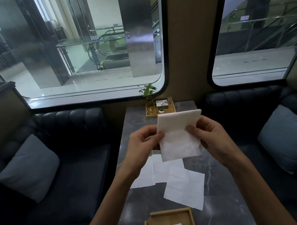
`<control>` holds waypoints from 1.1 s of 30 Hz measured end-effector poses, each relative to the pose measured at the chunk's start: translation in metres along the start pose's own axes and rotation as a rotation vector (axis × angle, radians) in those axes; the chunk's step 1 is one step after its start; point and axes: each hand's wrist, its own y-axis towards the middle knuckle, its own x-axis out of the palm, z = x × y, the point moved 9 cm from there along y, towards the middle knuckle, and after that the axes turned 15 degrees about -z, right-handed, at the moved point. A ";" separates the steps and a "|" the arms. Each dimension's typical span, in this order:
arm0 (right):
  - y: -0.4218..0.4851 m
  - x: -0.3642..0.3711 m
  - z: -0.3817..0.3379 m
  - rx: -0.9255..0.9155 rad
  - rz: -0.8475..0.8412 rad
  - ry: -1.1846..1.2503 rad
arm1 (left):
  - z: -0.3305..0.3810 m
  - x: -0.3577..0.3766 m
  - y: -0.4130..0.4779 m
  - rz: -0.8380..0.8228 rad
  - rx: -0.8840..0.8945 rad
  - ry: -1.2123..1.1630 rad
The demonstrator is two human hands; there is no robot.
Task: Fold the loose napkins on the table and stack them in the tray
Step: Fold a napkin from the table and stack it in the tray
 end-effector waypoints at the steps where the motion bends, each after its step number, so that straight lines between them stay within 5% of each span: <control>1: -0.001 0.000 -0.003 -0.016 -0.001 -0.018 | 0.001 -0.001 0.000 0.010 0.013 -0.012; 12: -0.003 -0.011 -0.014 -0.137 0.032 -0.247 | -0.005 0.012 -0.001 -0.064 -0.087 -0.466; 24: 0.002 -0.009 0.007 -0.003 -0.057 -0.073 | -0.004 0.002 -0.004 0.043 -0.058 -0.030; 29: -0.001 -0.004 0.012 0.000 0.005 -0.350 | -0.022 0.008 -0.001 -0.039 -0.157 0.108; 33: 0.001 0.017 0.021 0.043 -0.202 -0.525 | -0.060 0.021 -0.004 -0.212 -0.270 0.137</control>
